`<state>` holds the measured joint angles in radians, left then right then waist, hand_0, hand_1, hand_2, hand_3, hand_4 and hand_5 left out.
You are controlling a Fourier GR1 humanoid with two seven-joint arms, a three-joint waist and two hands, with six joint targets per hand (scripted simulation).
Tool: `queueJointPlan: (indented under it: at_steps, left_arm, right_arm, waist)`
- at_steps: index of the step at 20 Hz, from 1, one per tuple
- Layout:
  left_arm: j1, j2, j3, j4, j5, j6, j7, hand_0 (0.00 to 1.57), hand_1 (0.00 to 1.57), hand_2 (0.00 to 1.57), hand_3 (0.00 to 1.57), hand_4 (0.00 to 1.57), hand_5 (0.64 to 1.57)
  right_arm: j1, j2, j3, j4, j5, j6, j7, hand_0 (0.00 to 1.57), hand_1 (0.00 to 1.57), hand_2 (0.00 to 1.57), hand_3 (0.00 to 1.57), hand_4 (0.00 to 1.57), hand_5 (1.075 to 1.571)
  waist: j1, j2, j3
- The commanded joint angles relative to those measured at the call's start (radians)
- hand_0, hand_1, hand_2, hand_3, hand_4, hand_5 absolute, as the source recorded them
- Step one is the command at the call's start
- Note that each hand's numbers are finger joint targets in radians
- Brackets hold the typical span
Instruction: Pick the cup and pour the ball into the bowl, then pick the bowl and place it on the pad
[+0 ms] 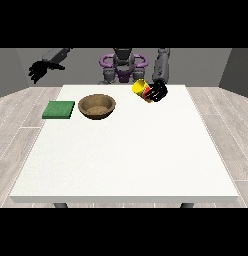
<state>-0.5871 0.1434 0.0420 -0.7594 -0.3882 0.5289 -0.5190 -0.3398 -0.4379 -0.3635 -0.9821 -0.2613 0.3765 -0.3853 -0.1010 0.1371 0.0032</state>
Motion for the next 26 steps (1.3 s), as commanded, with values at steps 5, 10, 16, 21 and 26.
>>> queueJointPlan:
  at_steps: [5,10,16,21,26]
  left_arm:
    - [-0.071,-0.032,-0.219,-0.025,-0.305,0.055,0.348,1.37,1.37,1.57,1.57,1.14,1.566]
    - [-0.051,-0.098,-0.272,-0.103,-0.403,0.036,0.457,1.37,1.37,1.57,1.57,1.14,1.566]
    - [-0.075,-0.138,-0.377,-0.116,-0.581,-0.025,0.61,1.28,1.28,1.57,1.57,1.0,1.569]
    - [-0.121,-0.143,-0.457,-0.108,-0.701,-0.016,0.741,0.82,0.82,1.57,1.56,0.88,1.571]
    - [-0.15,-0.135,-0.508,-0.094,-0.792,-0.074,0.817,0.55,0.55,1.57,1.57,0.93,1.565]
  right_arm:
    - [0.069,-0.022,-0.03,0.181,0.036,-0.001,-0.071,0.0,0.0,0.0,0.0,0.0,1.558]
    - [0.068,-0.044,-0.046,0.258,0.056,-0.004,-0.166,0.0,0.0,0.04,0.0,0.0,1.558]
    - [0.072,-0.055,-0.06,0.322,0.038,0.015,-0.144,0.0,0.0,0.0,0.0,0.0,1.552]
    - [0.029,-0.077,-0.048,0.326,0.038,0.05,-0.136,0.0,0.0,0.0,0.0,0.0,1.548]
    - [-0.045,-0.058,-0.007,0.298,0.068,-0.02,-0.058,0.0,0.0,0.0,0.18,0.0,1.534]
  waist:
    - [0.105,-0.15,-0.0003]
    - [0.153,-0.135,-0.0023]
    - [0.172,-0.186,-0.0022]
    - [0.112,-0.153,-0.0025]
    - [0.1,-0.166,-0.0031]
